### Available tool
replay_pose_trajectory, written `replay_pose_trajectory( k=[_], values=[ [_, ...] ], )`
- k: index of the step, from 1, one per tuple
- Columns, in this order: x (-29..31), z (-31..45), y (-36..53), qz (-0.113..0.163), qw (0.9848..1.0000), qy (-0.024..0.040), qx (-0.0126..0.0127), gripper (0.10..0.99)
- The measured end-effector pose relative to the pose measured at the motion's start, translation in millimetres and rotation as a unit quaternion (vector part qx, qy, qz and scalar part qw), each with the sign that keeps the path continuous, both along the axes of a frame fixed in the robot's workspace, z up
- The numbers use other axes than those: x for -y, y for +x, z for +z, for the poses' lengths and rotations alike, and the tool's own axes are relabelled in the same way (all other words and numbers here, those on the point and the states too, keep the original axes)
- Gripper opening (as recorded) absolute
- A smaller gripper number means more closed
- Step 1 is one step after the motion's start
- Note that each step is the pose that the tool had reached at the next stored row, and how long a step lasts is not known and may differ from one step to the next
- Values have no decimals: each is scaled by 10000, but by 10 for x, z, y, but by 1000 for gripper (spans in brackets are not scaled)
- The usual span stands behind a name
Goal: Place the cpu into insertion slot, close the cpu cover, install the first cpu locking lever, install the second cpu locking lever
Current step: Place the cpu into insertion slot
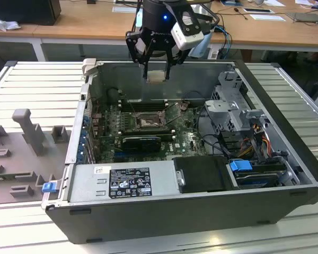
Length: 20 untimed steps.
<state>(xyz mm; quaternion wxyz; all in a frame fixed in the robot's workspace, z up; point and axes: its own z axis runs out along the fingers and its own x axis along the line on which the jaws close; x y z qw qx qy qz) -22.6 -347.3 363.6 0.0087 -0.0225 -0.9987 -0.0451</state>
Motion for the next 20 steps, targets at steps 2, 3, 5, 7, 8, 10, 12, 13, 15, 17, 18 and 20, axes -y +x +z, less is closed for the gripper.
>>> replay_pose_trajectory(
  k=[2, 3, 5, 7, 8, 10, 12, 13, 15, 17, 18, 20],
  values=[
    [0, 0, 0, -15, 10000, 0, 0, 529],
    [0, 0, 0, -23, 10000, 0, 0, 529],
    [0, 0, 0, -40, 10000, 0, 0, 529],
    [0, 0, 0, -78, 10000, -1, 0, 529],
    [0, 0, 0, -99, 10000, -1, 0, 529],
    [0, -1, 0, -132, 9999, -1, 0, 529],
    [0, -1, 0, -174, 9998, 0, 0, 529],
    [0, -1, 0, -186, 9998, 0, 0, 529],
    [0, -1, 0, -225, 9997, 0, 0, 529],
    [0, -1, 0, -262, 9997, 0, 0, 529],
    [0, -1, 0, -273, 9996, 0, 0, 529],
    [0, -2, -1, -374, 9993, 0, 0, 529]
  ],
)
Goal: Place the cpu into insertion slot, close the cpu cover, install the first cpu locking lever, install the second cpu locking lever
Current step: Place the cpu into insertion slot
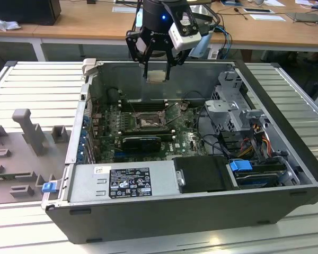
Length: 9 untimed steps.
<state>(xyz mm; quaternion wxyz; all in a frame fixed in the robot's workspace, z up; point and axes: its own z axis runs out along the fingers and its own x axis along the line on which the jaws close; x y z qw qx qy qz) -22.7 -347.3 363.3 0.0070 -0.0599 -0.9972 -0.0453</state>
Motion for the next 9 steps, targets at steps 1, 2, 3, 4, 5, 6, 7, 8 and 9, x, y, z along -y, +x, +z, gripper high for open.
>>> replay_pose_trajectory(
  k=[1, 2, 3, 4, 5, 6, 7, 8, 9],
  values=[
    [0, 0, 0, -39, 10000, 0, 0, 529],
    [0, 0, 0, -76, 10000, 0, 0, 529],
    [0, 0, 0, -106, 9999, 0, 0, 529],
    [0, 0, 0, -121, 9999, 0, 0, 529],
    [0, 0, 0, -139, 9999, 0, 0, 529],
    [0, 0, 0, -165, 9999, 0, 0, 529],
    [0, 0, 0, -187, 9998, 0, 0, 529],
    [0, 0, 0, -204, 9998, 0, 0, 529],
    [0, 0, 0, -216, 9998, 0, 0, 529]
  ],
)
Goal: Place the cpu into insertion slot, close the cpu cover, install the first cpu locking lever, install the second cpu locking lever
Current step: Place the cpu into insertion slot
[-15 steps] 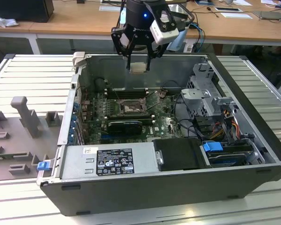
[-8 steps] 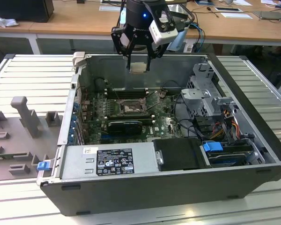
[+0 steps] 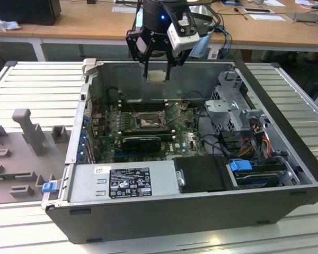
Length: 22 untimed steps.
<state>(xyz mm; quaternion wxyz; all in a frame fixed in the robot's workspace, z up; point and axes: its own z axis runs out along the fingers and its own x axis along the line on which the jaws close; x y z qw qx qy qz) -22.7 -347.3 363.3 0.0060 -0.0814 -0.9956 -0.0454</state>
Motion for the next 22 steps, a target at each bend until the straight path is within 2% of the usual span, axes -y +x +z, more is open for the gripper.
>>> replay_pose_trajectory(
  k=[22],
  values=[
    [0, -2, 0, -380, 9993, 0, 0, 529]
  ],
)
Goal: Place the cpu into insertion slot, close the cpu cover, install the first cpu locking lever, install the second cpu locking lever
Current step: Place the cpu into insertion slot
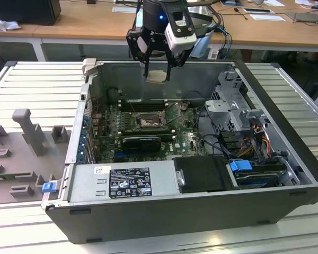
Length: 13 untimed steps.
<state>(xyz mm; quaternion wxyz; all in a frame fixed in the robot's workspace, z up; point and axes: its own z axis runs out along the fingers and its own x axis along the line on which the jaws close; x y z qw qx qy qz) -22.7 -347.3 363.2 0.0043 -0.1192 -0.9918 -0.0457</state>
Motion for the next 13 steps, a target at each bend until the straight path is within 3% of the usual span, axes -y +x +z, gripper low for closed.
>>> replay_pose_trajectory(
  k=[8, 13],
  values=[
    [0, 0, 0, -206, 9998, 0, 0, 529],
    [0, 0, 0, -492, 9988, 0, 0, 529]
  ],
)
